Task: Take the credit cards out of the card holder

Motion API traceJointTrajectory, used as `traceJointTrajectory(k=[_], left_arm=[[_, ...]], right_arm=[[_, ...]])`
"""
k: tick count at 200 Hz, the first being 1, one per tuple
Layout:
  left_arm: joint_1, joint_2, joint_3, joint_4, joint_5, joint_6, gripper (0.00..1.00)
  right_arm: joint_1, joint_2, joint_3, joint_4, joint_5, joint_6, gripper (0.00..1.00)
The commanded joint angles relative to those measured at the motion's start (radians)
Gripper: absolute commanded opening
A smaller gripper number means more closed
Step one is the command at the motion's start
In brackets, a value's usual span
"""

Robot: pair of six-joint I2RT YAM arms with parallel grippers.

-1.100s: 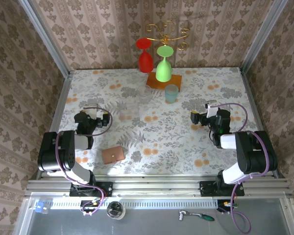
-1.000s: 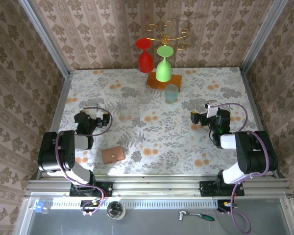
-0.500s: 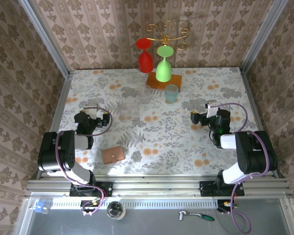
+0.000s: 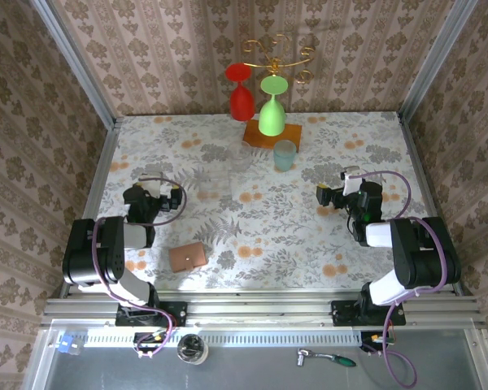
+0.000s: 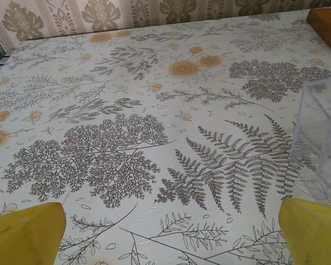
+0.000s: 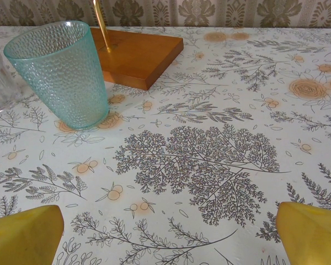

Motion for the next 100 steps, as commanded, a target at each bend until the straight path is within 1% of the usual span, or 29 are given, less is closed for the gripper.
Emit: traceJointTrajectory(k=[1,25,43,100], left_arm=[[0.008,-0.002,0.003,0.027,0.023,0.017,1.0],[0.008,-0.002,0.004,0.027,0.025,0.014,1.0],[0.025,-0.001,0.01,0.02,0.025,-0.003,1.0],[0.027,0.002,0.009,0.021,0.025,-0.004,1.0]], right_arm=[[-0.004,0.002,0.003,0.024,-0.005,-0.002,1.0],[-0.004,0.001,0.002,0.024,0.0,-0.001,1.0],[-0.004,0.003,0.005,0.023,0.012,0.004,1.0],[-0.005,0.003,0.005,0.023,0.012,0.004,1.0]])
